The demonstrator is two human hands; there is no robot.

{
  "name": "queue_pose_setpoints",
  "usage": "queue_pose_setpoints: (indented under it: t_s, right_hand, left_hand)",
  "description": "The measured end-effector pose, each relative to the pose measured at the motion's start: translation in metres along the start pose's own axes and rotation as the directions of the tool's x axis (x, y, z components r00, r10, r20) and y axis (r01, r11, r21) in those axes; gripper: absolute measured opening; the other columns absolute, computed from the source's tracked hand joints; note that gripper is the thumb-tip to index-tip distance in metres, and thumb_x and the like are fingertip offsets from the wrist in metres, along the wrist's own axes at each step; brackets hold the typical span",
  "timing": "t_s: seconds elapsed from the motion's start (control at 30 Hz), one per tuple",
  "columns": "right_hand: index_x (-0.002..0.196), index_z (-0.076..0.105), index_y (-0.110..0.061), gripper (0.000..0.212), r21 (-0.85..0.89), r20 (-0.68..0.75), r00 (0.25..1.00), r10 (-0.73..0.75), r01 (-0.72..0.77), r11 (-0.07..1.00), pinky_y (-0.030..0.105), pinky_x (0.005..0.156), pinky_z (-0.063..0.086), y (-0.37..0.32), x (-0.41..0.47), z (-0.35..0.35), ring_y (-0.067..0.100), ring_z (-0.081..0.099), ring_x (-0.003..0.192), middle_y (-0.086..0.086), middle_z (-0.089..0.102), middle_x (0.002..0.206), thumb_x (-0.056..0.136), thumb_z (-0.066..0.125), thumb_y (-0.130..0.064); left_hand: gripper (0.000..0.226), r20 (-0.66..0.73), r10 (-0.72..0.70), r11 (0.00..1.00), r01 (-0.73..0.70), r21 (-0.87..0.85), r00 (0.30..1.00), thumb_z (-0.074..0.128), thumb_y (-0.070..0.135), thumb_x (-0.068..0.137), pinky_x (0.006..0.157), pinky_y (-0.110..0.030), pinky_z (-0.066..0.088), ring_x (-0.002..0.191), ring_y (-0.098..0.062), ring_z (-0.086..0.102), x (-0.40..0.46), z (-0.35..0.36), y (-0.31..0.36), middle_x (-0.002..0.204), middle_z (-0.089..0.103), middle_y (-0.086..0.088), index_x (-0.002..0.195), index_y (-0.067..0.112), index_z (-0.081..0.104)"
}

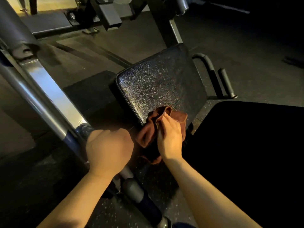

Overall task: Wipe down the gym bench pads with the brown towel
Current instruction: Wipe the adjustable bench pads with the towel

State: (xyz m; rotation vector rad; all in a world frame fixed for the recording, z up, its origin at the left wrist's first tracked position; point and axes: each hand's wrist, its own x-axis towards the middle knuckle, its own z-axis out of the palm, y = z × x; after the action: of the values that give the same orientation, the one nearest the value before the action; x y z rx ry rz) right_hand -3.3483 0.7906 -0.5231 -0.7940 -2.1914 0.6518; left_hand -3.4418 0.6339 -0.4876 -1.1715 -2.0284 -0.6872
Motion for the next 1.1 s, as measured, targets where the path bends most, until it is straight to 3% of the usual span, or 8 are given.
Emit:
queue_pose_setpoints:
  t_s: [0.1,0.43,0.57,0.67,0.73,0.87,0.97,1.1]
  right_hand:
    - [0.102,0.066,-0.011,0.017,0.004,0.073,0.992,0.104,-0.105,0.994,0.033,0.073,0.039,0.003,0.005,-0.027,0.028,0.057,0.086,0.0,0.057,0.087,0.093,0.052,-0.011]
    - [0.091,0.063,-0.03,0.006,0.044,0.295,0.938,0.183,-0.205,0.978,0.024,0.075,0.04,-0.04,0.005,-0.146,0.012,0.059,0.089,-0.009,0.063,0.088,0.091,0.064,-0.024]
    - [0.112,0.061,-0.025,0.024,-0.374,0.36,0.85,0.386,-0.247,0.894,0.031,0.08,0.046,-0.043,0.014,-0.195,0.023,0.059,0.099,-0.002,0.062,0.106,0.088,0.065,-0.032]
    - [0.123,0.053,-0.021,0.032,-0.803,0.29,0.835,0.468,-0.053,0.593,0.036,0.075,0.046,-0.038,0.013,-0.223,0.032,0.056,0.11,0.007,0.055,0.121,0.092,0.058,-0.03]
    - [0.135,0.044,-0.024,0.045,-0.876,0.325,0.81,0.488,0.064,0.477,0.044,0.088,0.042,-0.027,-0.003,-0.224,0.03,0.043,0.125,0.005,0.042,0.135,0.094,0.056,-0.04]
    - [0.15,0.026,-0.042,0.061,-0.809,0.53,0.602,0.597,0.148,0.569,0.075,0.109,0.001,0.004,-0.047,-0.207,0.03,0.006,0.15,-0.004,0.015,0.163,0.096,0.021,-0.07]
    - [0.154,0.018,-0.04,0.084,-0.78,0.587,0.573,0.572,0.209,0.59,0.074,0.109,-0.008,0.011,-0.051,-0.204,0.032,-0.005,0.151,0.001,0.004,0.165,0.084,0.013,-0.085]
    - [0.152,0.021,-0.045,0.067,-0.741,0.627,0.575,0.526,0.231,0.63,0.061,0.118,0.0,0.019,-0.037,-0.218,0.024,-0.001,0.152,-0.003,0.006,0.166,0.093,0.022,-0.075]
  left_hand:
    - [0.025,0.017,-0.002,1.0,0.002,0.001,1.0,0.051,0.017,0.087,0.065,-0.037,0.035,0.048,-0.028,0.052,0.0,-0.001,-0.001,0.05,0.048,0.003,0.066,0.015,0.064]
    - [0.024,0.033,-0.015,0.999,0.016,-0.032,0.999,0.052,0.016,0.085,0.065,-0.036,0.034,0.047,-0.03,0.053,0.004,-0.005,0.003,0.049,0.05,0.001,0.067,0.015,0.067]
    - [0.024,0.091,-0.065,0.998,0.066,-0.013,0.994,0.051,0.018,0.086,0.066,-0.038,0.035,0.047,-0.031,0.053,0.002,-0.011,0.005,0.048,0.046,0.002,0.069,0.016,0.067]
    - [0.028,0.277,-0.094,0.994,0.106,-0.03,0.956,0.046,0.031,0.087,0.071,-0.039,0.038,0.053,-0.031,0.057,0.01,-0.015,0.006,0.049,0.048,0.006,0.072,0.022,0.068]
    - [0.032,0.457,-0.144,0.979,0.195,-0.065,0.877,0.041,0.046,0.084,0.081,-0.04,0.039,0.062,-0.025,0.061,0.013,-0.023,0.009,0.056,0.055,0.012,0.082,0.03,0.069]
    - [0.041,0.495,-0.127,0.857,0.347,-0.382,0.86,0.049,0.052,0.082,0.079,-0.025,0.044,0.067,-0.002,0.058,0.005,-0.043,0.046,0.072,0.06,0.02,0.099,0.023,0.072]
    - [0.033,0.499,0.023,0.842,0.252,-0.477,0.866,0.052,0.046,0.086,0.076,-0.035,0.053,0.076,-0.008,0.066,-0.012,-0.044,0.091,0.081,0.067,0.019,0.103,0.024,0.07]
    - [0.03,0.471,0.119,0.811,0.188,-0.553,0.874,0.051,0.041,0.091,0.085,-0.046,0.054,0.085,-0.009,0.065,-0.02,-0.043,0.149,0.094,0.068,0.014,0.106,0.023,0.069]
